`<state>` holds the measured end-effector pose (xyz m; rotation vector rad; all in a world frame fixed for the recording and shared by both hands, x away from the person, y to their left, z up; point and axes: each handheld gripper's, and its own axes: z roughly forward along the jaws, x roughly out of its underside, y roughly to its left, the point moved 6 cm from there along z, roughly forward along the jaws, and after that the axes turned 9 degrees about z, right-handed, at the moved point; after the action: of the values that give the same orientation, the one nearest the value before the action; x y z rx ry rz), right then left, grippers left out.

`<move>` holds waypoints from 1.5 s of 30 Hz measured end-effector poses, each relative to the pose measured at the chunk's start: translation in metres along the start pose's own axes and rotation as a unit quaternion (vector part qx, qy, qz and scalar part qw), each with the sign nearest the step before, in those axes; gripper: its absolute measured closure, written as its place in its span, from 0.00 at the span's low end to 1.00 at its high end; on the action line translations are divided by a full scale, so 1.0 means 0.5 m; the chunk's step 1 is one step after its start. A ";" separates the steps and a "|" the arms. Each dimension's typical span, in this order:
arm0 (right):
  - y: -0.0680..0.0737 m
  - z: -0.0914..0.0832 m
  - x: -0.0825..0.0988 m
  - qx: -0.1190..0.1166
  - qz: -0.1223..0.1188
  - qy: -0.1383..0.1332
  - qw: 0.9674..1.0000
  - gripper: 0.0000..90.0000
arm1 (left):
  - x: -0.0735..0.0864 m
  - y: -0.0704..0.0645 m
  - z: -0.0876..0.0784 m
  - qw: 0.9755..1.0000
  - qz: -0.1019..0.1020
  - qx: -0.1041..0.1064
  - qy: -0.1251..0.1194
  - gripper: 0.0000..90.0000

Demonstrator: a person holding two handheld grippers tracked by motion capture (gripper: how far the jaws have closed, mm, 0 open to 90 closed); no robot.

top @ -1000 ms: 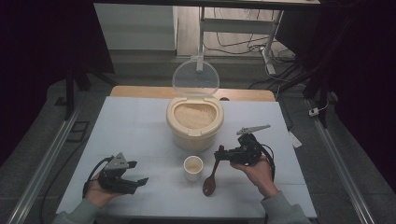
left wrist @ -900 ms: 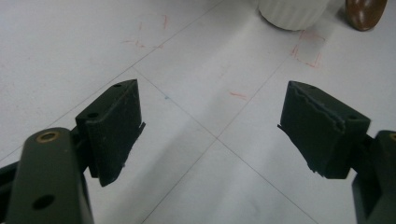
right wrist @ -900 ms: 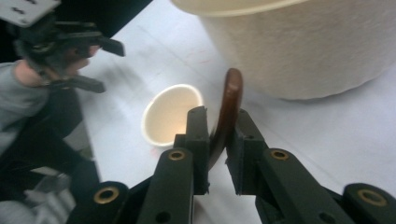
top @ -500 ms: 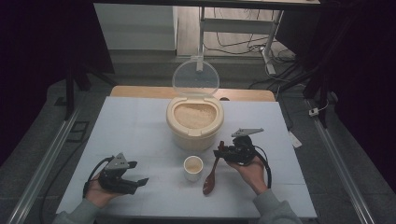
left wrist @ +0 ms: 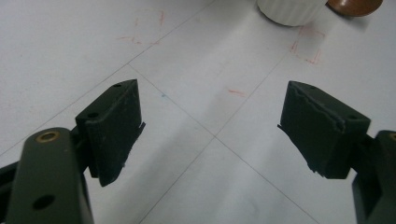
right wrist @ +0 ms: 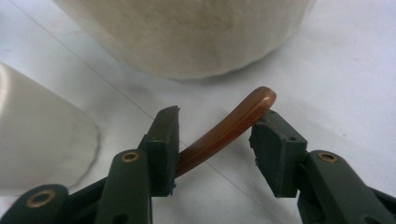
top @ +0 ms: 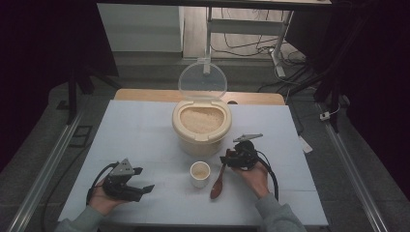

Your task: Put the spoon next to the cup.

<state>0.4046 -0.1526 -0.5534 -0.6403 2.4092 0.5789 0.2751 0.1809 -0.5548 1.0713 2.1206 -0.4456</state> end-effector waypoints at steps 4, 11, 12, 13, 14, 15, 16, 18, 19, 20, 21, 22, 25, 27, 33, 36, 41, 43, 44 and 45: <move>-0.004 0.007 0.005 0.019 0.006 0.008 1.000 0.54 | 0.000 -0.001 0.001 1.000 0.001 0.001 0.001 0.23; -0.011 -0.001 0.003 0.027 0.015 -0.012 0.999 0.46 | 0.001 0.000 0.001 1.000 0.001 0.001 0.002 0.23; -0.015 -0.008 0.001 0.028 0.014 -0.022 0.999 0.46 | 0.002 0.000 0.001 1.000 0.001 0.001 0.002 0.23; -0.016 -0.017 0.000 0.023 0.020 -0.031 0.999 0.47 | 0.002 0.000 0.001 1.000 0.001 0.001 0.002 0.23; -0.017 -0.027 -0.001 0.018 0.019 -0.041 0.999 0.47 | 0.002 0.001 0.001 1.000 0.000 0.000 0.001 0.23; -0.018 -0.038 0.000 0.012 0.016 -0.050 0.999 0.48 | 0.002 0.001 0.000 1.000 0.000 0.000 0.000 0.23; -0.018 -0.049 0.001 0.007 0.010 -0.058 0.998 0.49 | 0.001 0.001 0.000 1.000 -0.001 -0.001 0.000 0.23; -0.016 -0.072 0.006 -0.005 -0.007 -0.074 0.997 0.49 | 0.001 0.002 -0.001 1.000 -0.001 -0.002 -0.001 0.23; -0.016 -0.085 0.009 -0.010 -0.014 -0.080 0.997 0.49 | 0.001 0.003 -0.002 1.000 -0.002 -0.003 -0.002 0.23; -0.014 -0.096 0.013 -0.019 -0.022 -0.086 0.996 0.50 | 0.001 0.003 -0.002 1.000 -0.003 -0.004 -0.003 0.23; -0.013 -0.107 0.016 -0.028 -0.029 -0.096 0.995 0.50 | 0.002 0.004 -0.003 1.000 -0.004 -0.005 -0.003 0.23; -0.011 -0.117 0.021 -0.033 -0.034 -0.100 0.994 0.50 | 0.001 0.005 -0.003 1.000 -0.005 -0.006 -0.004 0.23; -0.009 -0.144 0.036 -0.048 -0.050 -0.116 0.991 0.51 | 0.001 0.005 -0.003 1.000 -0.008 -0.011 -0.009 0.23; -0.009 -0.160 0.048 -0.053 -0.061 -0.125 0.989 0.51 | 0.000 0.006 -0.005 1.000 -0.009 -0.012 -0.010 0.23; -0.023 -0.207 0.082 -0.055 -0.082 -0.145 0.985 0.51 | 0.000 0.008 -0.008 1.000 -0.012 -0.018 -0.015 0.23; -0.034 -0.224 0.100 -0.051 -0.088 -0.150 0.983 0.50 | -0.001 0.008 -0.009 1.000 -0.013 -0.021 -0.016 0.23; -0.051 -0.236 0.124 -0.046 -0.090 -0.152 0.983 0.49 | 0.000 0.008 -0.011 0.999 -0.013 -0.025 -0.018 0.22; -0.057 -0.236 0.131 -0.040 -0.095 -0.148 0.984 0.48 | 0.000 0.008 -0.012 0.999 -0.015 -0.027 -0.019 0.22; -0.059 -0.236 0.135 -0.038 -0.097 -0.148 0.983 0.48 | 0.001 0.009 -0.012 0.999 -0.015 -0.028 -0.020 0.22; -0.063 -0.235 0.138 -0.036 -0.097 -0.147 0.984 0.48 | 0.001 0.009 -0.013 0.999 -0.014 -0.028 -0.020 0.22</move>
<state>0.3237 -0.2606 -0.5171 -0.7544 2.0329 0.6321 0.2755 0.1874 -0.5508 0.9931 2.1033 -0.4151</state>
